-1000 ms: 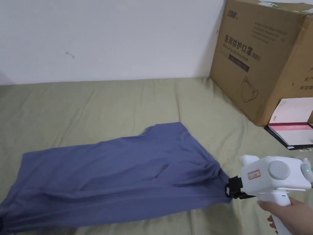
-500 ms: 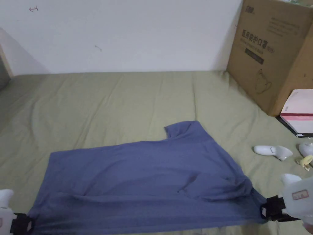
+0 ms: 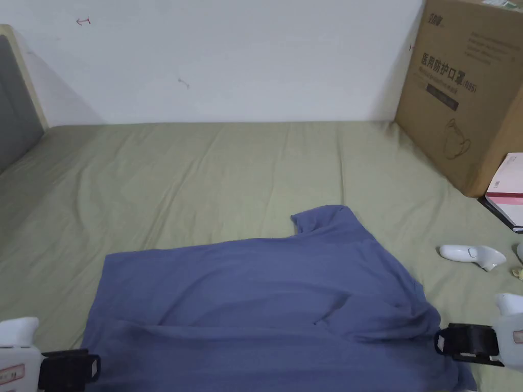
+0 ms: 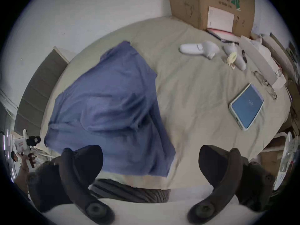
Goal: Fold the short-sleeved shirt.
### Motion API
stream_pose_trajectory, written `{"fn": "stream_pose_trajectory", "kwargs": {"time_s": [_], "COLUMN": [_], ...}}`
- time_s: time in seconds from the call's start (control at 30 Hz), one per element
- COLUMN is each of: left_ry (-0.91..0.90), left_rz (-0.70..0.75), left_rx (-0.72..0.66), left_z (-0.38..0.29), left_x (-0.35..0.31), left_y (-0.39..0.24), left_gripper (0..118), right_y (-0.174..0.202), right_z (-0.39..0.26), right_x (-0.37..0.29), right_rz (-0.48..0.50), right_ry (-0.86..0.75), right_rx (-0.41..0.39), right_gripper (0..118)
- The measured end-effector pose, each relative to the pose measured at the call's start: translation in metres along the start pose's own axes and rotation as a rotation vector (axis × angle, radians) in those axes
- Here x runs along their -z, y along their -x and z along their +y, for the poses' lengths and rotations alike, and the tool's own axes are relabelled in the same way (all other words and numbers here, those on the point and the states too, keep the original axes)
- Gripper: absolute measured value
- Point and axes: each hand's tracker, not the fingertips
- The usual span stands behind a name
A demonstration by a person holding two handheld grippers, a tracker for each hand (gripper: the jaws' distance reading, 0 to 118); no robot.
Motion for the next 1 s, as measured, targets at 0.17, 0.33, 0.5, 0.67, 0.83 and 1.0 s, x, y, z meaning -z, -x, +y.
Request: {"fn": "stream_pose_trajectory", "kwargs": {"time_s": [0.17,0.33,0.5,0.67,0.83,1.0], "left_ry": [-0.092,-0.170,-0.166,-0.126,-0.061,0.001], "left_rz": [-0.061,-0.082,-0.107,0.004,0.080,0.129], "left_rx": [0.026,0.055,-0.012,0.006,-0.003,-0.001], "left_z": [0.020,0.055,0.096,0.154,0.203,0.218], "left_x": [-0.012,-0.015,0.015,0.066,0.134,0.186], "left_y": [-0.020,-0.046,-0.051,-0.028,0.012,0.033], "left_gripper": [112,0,0,1,110,117], "right_y": [0.036,0.082,0.112,0.123,0.121,0.107], "right_z": [0.018,0.046,0.081,0.113,0.129,0.130], "right_x": [-0.020,-0.029,-0.011,0.021,0.051,0.076], "right_rz": [0.041,0.121,0.198,0.236,0.235,0.256], "right_ry": [-0.096,-0.245,-0.287,-0.261,-0.217,-0.160], "right_rx": [-0.068,-0.120,-0.074,-0.069,-0.078,-0.004], "right_gripper": [115,19,4,4,4,4]}}
